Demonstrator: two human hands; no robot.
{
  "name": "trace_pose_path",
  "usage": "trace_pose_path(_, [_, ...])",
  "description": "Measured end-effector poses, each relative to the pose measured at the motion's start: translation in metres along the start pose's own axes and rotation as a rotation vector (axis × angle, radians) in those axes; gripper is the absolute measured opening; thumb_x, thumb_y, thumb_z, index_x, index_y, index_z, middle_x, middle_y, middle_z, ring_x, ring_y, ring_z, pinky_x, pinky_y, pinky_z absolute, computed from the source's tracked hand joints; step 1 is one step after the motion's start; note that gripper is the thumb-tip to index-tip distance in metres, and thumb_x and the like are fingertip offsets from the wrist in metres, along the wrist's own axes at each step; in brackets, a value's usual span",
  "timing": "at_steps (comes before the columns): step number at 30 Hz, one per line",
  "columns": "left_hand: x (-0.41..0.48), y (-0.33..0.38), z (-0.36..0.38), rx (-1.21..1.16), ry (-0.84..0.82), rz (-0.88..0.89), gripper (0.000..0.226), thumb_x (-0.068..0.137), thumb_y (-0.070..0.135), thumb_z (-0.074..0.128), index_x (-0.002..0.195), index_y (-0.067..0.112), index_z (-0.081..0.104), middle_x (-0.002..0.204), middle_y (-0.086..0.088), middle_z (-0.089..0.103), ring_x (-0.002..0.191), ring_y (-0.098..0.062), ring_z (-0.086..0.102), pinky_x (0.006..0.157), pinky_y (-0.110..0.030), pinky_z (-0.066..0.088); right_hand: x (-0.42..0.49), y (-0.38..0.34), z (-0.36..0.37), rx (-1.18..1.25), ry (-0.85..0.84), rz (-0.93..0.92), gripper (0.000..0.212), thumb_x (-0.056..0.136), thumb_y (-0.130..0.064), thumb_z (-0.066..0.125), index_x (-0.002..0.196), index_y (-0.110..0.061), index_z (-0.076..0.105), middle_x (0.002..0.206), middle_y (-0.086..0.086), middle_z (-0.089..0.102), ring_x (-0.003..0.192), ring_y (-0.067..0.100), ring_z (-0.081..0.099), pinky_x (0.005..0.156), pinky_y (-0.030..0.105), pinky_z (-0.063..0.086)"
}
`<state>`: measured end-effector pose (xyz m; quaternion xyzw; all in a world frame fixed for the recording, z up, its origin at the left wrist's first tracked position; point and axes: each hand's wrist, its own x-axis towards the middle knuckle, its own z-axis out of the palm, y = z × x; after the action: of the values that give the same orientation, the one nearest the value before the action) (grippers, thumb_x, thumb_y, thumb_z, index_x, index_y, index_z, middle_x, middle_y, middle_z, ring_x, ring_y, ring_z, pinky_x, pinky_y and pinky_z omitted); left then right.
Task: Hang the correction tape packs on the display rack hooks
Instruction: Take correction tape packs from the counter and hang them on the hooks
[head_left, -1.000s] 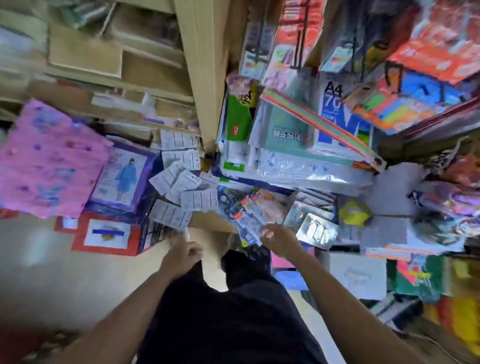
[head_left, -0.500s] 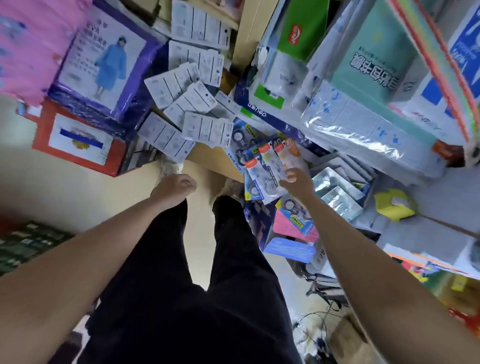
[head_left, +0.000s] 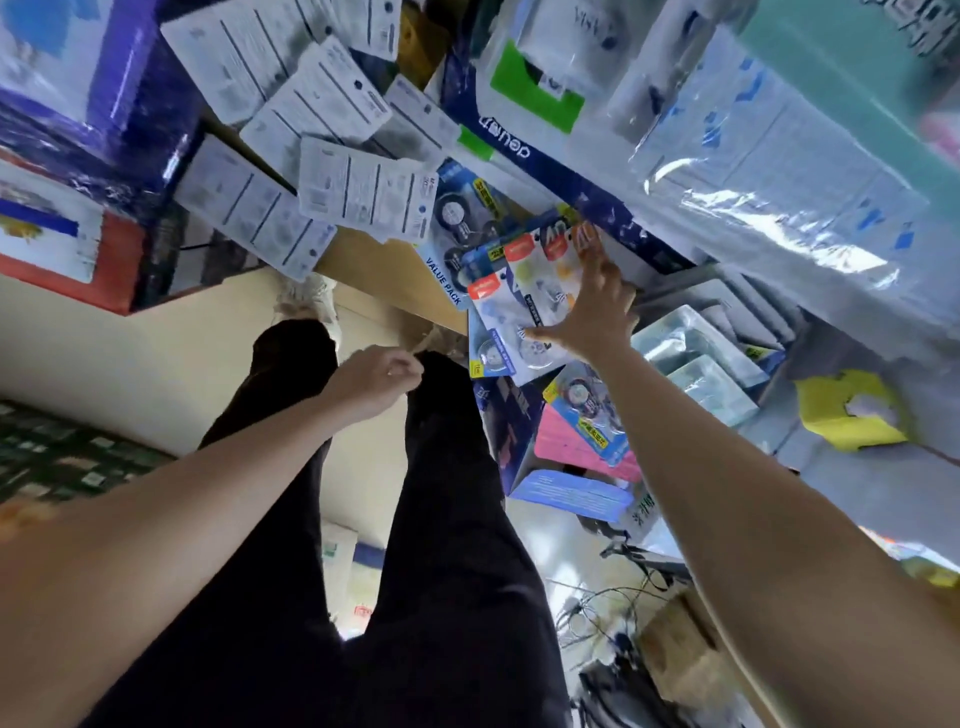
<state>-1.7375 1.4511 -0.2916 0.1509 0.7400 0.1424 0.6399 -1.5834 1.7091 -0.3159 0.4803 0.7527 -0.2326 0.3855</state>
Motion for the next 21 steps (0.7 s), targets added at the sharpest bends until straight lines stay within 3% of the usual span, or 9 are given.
trace_pose_path(2, [0.011,0.013,0.011,-0.031,0.005,0.003,0.018,0.091,0.033,0.063,0.104,0.027,0.073,0.107,0.009,0.073,0.073,0.002,0.059,0.063,-0.021,0.040,0.000,0.006,-0.003,0.077,0.084,-0.074,0.125,0.060,-0.056,0.085,0.155,-0.032,0.008,0.155,0.014,0.030,0.141,0.041,0.028,0.108,0.064,0.033])
trace_pose_path(4, [0.023,0.028,0.021,-0.079,0.023,-0.006,0.023,0.092,0.029,0.064,0.114,0.024,0.071,0.111,0.008,0.072,0.085,-0.005,0.063,0.071,-0.021,0.045,-0.003,0.015,-0.007,0.193,0.132,-0.125,0.108,0.062,-0.046,0.082,0.150,-0.035,0.022,0.145,0.009,0.044,0.134,0.038,0.039,0.105,0.059,0.040])
trace_pose_path(7, [0.043,0.052,0.037,-0.245,0.070,-0.037,0.041,0.088,0.031,0.069,0.127,0.023,0.061,0.112,0.010,0.069,0.103,-0.009,0.064,0.092,-0.030,0.051,-0.013,0.024,-0.013,0.306,0.188,-0.166,0.089,0.066,-0.033,0.078,0.145,-0.033,0.038,0.138,-0.002,0.054,0.126,0.025,0.049,0.102,0.045,0.045])
trace_pose_path(10, [0.057,0.080,0.056,-0.552,0.081,-0.089,0.047,0.092,0.023,0.071,0.133,0.018,0.049,0.110,0.003,0.061,0.100,-0.013,0.061,0.086,-0.031,0.051,-0.021,0.031,-0.016,0.395,0.227,-0.120,0.074,0.071,-0.022,0.074,0.140,-0.031,0.047,0.126,-0.007,0.062,0.106,0.015,0.056,0.083,0.026,0.041])
trace_pose_path(13, [0.069,0.103,0.073,-0.797,0.107,-0.233,0.047,0.092,0.022,0.073,0.131,0.013,0.049,0.098,-0.003,0.058,0.090,-0.019,0.060,0.076,-0.030,0.050,-0.026,0.038,-0.017,0.464,0.281,-0.121,0.063,0.070,-0.017,0.069,0.130,-0.031,0.056,0.099,-0.010,0.065,0.082,0.013,0.058,0.070,0.025,0.043])
trace_pose_path(15, [0.074,0.110,0.081,-0.853,0.162,-0.309,0.048,0.090,0.022,0.076,0.130,0.009,0.053,0.100,-0.009,0.065,0.088,-0.021,0.059,0.078,-0.034,0.048,-0.028,0.043,-0.016,0.501,0.295,-0.102,0.058,0.072,-0.015,0.068,0.126,-0.031,0.058,0.092,-0.012,0.065,0.077,0.013,0.060,0.064,0.022,0.043])
trace_pose_path(18, [0.072,0.117,0.084,-0.825,0.185,-0.260,0.040,0.093,0.022,0.072,0.129,0.007,0.061,0.114,-0.017,0.068,0.089,-0.021,0.060,0.081,-0.034,0.049,-0.031,0.048,-0.014,0.535,0.314,-0.089,0.045,0.073,-0.015,0.067,0.117,-0.026,0.061,0.088,-0.011,0.068,0.077,0.014,0.064,0.065,0.025,0.051])
trace_pose_path(21, [0.064,0.124,0.076,-0.800,0.198,-0.141,0.028,0.100,0.024,0.062,0.124,0.011,0.059,0.110,-0.008,0.064,0.093,-0.022,0.062,0.091,-0.041,0.053,-0.034,0.050,-0.014,0.549,0.320,-0.103,0.040,0.074,-0.015,0.070,0.114,-0.019,0.063,0.086,-0.008,0.068,0.074,0.015,0.064,0.065,0.026,0.052])
